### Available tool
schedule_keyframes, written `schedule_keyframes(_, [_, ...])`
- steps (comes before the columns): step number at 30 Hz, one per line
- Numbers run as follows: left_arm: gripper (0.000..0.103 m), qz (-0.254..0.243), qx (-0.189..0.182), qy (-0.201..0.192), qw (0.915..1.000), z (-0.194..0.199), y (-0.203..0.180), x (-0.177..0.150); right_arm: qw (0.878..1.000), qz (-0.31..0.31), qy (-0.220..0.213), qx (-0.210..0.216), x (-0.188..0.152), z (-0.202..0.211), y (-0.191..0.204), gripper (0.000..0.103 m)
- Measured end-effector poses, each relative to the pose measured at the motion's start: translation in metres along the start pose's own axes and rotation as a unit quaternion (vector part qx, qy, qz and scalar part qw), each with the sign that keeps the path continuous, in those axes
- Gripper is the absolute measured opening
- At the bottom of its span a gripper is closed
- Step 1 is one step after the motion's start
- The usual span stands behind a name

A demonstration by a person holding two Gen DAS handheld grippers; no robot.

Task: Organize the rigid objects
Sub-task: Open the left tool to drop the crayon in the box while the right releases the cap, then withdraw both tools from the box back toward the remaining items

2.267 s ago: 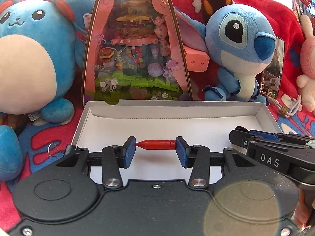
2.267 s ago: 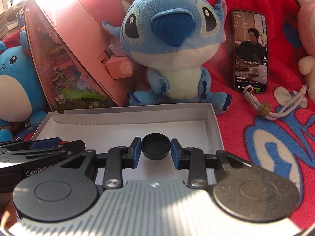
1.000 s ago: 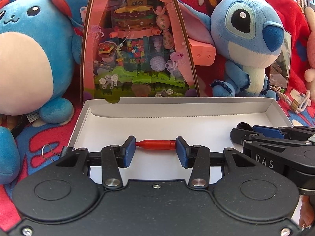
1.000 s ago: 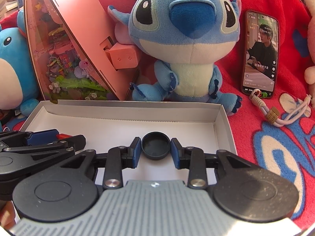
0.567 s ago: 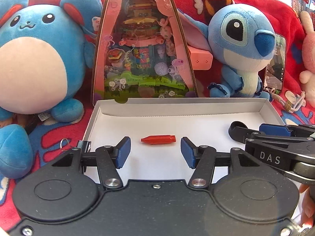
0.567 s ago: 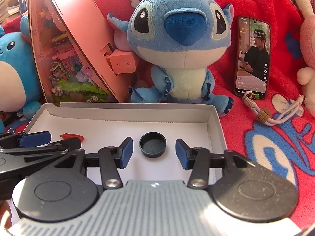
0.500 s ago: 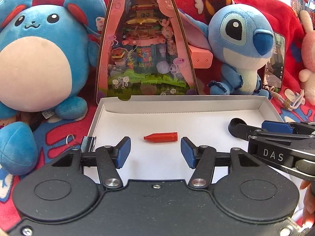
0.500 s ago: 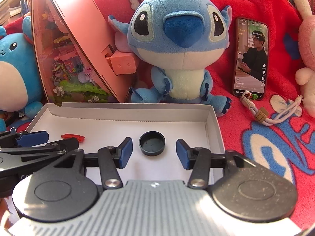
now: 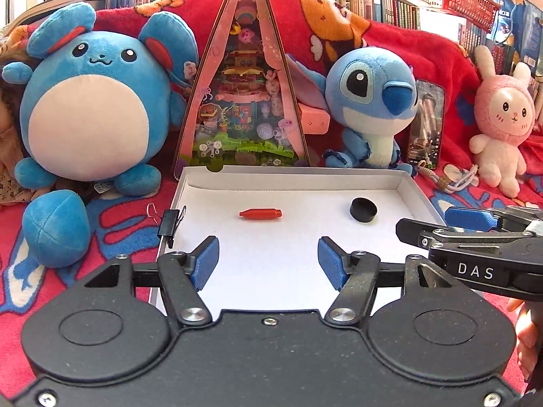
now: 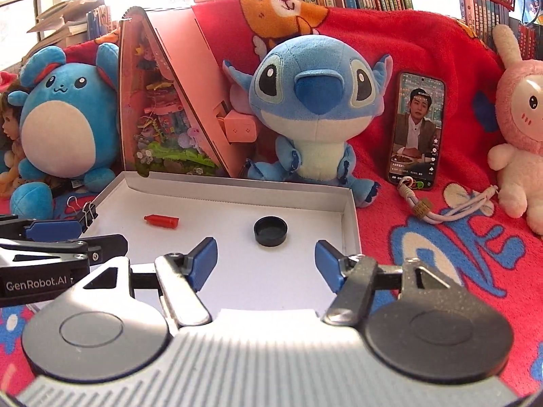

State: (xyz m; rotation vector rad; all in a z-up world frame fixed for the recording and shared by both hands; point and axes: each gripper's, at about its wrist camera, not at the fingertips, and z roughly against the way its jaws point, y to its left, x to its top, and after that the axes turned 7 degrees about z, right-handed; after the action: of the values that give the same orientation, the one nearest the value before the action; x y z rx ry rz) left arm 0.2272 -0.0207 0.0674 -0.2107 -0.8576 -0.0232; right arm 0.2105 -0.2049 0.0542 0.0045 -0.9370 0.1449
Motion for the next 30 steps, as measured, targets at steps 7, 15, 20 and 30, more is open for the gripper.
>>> schedule_keyframes(7, [0.067, -0.012, -0.017, -0.015, 0.9997, 0.038, -0.001, -0.021, 1.000, 0.009, -0.016, 0.014, -0.019, 0.036, -0.001, 0.082])
schedule_keyframes(15, [0.070, -0.020, -0.034, -0.026, 0.9989, 0.070, 0.001, -0.052, 0.999, 0.005, -0.027, 0.029, -0.046, 0.066, 0.000, 0.084])
schedule_keyframes(20, [0.071, -0.010, -0.042, -0.026, 0.9987, 0.083, 0.003, -0.068, 0.999, -0.003, -0.030, 0.037, -0.061, 0.079, 0.001, 0.085])
schedule_keyframes(30, [0.072, -0.013, -0.035, -0.052, 0.9979, 0.102, -0.002, -0.103, 0.998, 0.018, -0.040, 0.033, -0.091, 0.102, 0.018, 0.086])
